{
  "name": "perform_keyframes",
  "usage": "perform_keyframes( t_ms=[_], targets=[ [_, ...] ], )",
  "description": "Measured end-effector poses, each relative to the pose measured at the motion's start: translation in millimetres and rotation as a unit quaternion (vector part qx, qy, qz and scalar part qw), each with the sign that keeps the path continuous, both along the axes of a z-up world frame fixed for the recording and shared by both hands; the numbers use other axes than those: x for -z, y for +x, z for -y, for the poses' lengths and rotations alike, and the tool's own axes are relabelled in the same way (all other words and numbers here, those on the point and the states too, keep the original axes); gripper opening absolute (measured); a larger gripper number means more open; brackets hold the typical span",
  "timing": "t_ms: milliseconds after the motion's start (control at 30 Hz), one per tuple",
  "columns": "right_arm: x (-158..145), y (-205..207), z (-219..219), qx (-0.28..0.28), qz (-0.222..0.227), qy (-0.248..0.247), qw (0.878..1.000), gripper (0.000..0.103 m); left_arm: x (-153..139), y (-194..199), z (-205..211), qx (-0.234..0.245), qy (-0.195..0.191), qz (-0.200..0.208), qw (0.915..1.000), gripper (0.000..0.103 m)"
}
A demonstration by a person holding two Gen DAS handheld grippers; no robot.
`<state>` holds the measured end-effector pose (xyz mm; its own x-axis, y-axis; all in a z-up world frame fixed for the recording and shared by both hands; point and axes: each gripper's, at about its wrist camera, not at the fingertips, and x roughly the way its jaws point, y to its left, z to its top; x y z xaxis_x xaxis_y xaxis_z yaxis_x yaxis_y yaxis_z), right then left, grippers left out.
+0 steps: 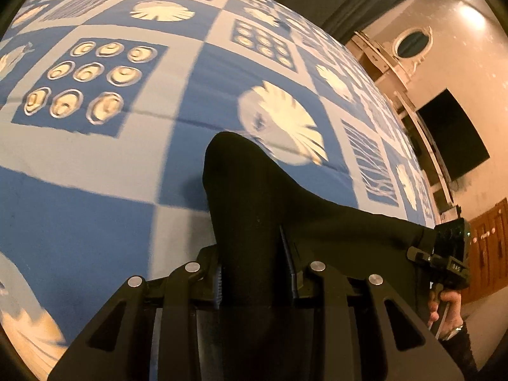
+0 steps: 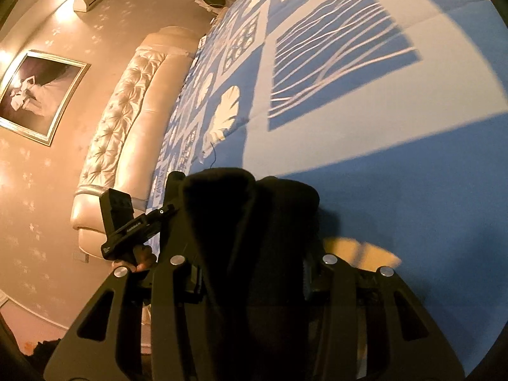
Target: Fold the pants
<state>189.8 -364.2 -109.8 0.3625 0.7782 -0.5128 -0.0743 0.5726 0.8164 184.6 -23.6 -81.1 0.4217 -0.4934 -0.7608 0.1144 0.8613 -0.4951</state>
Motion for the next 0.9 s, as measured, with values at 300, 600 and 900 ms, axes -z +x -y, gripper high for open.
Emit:
perform_keyframes(
  t_ms=[300,600,900],
  targets=[
    [0,35,-36,-0.012,-0.002,0.006,1.0,0.041,-2,30,-35,-0.018,0.016,0.006,0.9997,0.03],
    [-1,54,-55,-0.016,-0.003,0.007,1.0,0.041,0,43,-53,-0.029,0.013,0.009,0.9994,0.03],
    [0,58,-61,-0.015,-0.004,0.019,1.0,0.041,1,45,-54,-0.03,0.01,0.012,0.9994,0.03]
  ],
)
